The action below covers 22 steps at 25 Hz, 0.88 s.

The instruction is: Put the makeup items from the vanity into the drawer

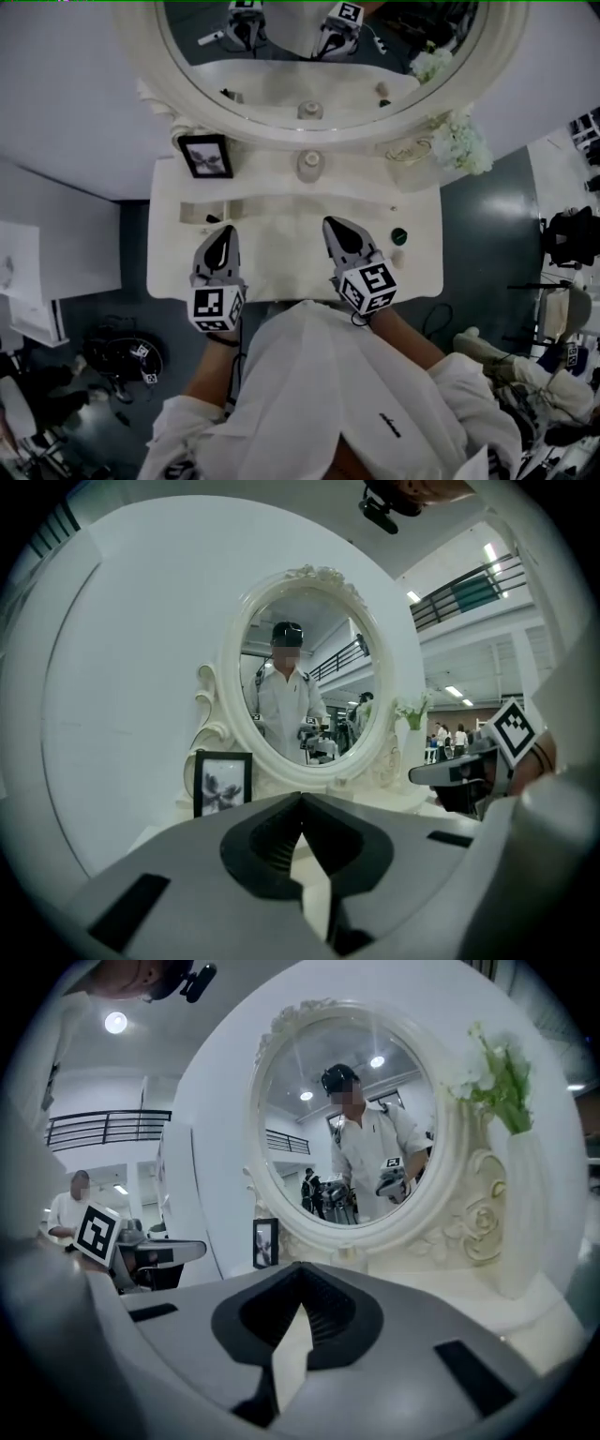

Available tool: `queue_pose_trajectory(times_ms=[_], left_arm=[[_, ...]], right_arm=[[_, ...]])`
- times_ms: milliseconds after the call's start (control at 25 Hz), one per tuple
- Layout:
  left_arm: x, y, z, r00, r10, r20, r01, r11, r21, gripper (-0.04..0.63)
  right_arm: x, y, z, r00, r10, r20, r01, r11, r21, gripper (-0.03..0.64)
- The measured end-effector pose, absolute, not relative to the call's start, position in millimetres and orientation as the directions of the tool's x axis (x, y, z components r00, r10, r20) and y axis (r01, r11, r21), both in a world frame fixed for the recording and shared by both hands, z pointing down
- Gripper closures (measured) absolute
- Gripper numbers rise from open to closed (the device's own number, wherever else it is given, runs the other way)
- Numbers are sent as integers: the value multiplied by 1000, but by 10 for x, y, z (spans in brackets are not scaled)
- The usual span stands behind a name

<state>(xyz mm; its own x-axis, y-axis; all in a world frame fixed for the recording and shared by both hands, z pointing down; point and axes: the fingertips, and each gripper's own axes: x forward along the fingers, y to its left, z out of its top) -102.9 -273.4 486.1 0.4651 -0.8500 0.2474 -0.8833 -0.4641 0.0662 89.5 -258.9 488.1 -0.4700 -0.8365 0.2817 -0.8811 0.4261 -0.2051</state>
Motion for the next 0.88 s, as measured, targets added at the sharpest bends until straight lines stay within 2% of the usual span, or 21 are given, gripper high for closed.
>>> queue_pose_trajectory(times_ms=[440,880], left_arm=[[-444,-2794,4491,551,-816,173,-832,-554,35,568],[-436,-2746,4412,534,-829,166,-840,-543,-8,568]], right_arm=[[1707,-2302,4428,-329,-923,199,-943,311,-118,600],[2169,-2139,4413,-250,-949,192,-964,224,-144,600]])
